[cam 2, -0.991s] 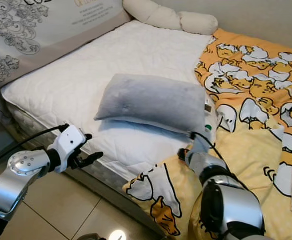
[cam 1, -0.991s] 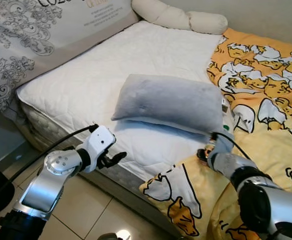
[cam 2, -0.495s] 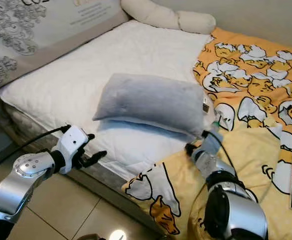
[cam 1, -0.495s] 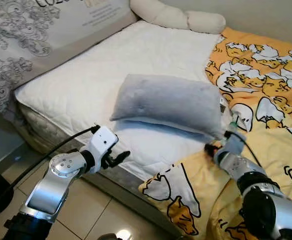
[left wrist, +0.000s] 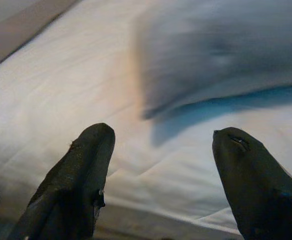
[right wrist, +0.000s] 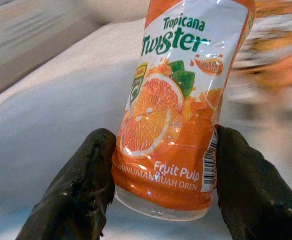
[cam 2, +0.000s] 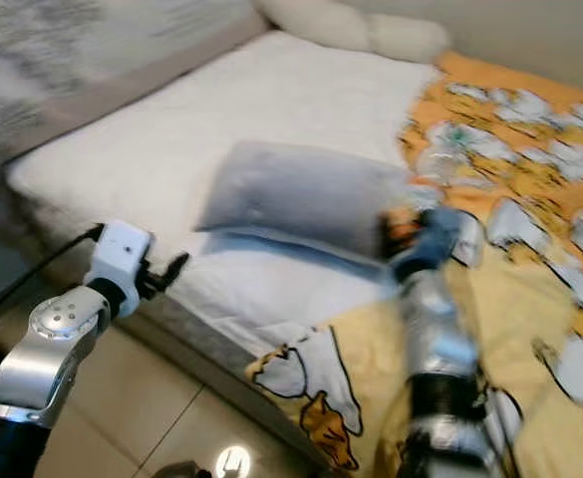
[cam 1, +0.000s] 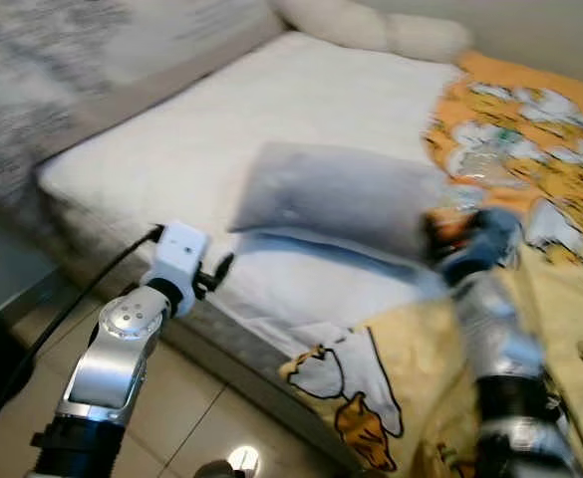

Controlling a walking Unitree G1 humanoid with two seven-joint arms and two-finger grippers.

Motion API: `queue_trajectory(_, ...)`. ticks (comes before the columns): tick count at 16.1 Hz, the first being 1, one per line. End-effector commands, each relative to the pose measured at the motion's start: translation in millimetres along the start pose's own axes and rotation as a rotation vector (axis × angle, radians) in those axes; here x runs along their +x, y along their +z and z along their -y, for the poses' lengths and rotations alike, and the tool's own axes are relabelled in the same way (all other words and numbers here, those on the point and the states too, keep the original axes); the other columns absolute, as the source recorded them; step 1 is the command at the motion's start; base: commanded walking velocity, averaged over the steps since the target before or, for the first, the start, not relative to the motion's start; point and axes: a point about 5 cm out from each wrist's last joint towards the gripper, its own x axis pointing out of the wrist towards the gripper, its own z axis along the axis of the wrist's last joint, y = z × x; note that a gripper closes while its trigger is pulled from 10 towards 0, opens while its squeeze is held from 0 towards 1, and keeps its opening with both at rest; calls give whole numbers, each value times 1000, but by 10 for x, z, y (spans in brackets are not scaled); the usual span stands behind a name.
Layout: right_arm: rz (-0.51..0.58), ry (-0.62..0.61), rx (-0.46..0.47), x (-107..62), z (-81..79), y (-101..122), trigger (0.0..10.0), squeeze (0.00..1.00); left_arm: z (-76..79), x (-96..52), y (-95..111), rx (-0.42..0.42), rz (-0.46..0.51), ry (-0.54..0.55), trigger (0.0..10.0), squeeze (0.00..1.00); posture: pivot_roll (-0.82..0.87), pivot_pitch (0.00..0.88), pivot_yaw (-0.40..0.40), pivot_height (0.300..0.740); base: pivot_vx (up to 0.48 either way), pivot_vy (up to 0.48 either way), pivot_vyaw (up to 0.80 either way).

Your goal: Clean up the room

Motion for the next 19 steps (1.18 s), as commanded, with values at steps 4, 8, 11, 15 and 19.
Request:
queue_trajectory(4, -6, 54, -82, -89, -161, -17, 10000, 0, -86, 62, -35, -76, 10, 126, 10000, 0, 0, 0, 1, 740, 0, 0, 800)
queue_trajectory(8, -7, 77, -127, -109, -222, -15, 10000, 0, -63, 132, -40, -62, -2, 172, 10000, 0, 1, 0, 3, 740, 0, 0, 800)
queue_trajectory(11, -39, 129, -86, -136, -326, -45, 10000, 0, -41, 162, -33, -61, 0, 172, 10000, 0, -2, 0, -1, 740, 0, 0, 800)
queue_trajectory(15, -88, 160, -45, -165, -386, -144, 10000, 0, 83, 170, -69, -168, -51, 111, 10000, 0, -2, 0, 3, 740, 0, 0, 800)
queue_trajectory(19, -112, 157, -54, -177, -384, -197, 10000, 0, -18, 163, 19, -39, 38, 159, 10000, 0, -5, 0, 12, 740, 0, 0, 800)
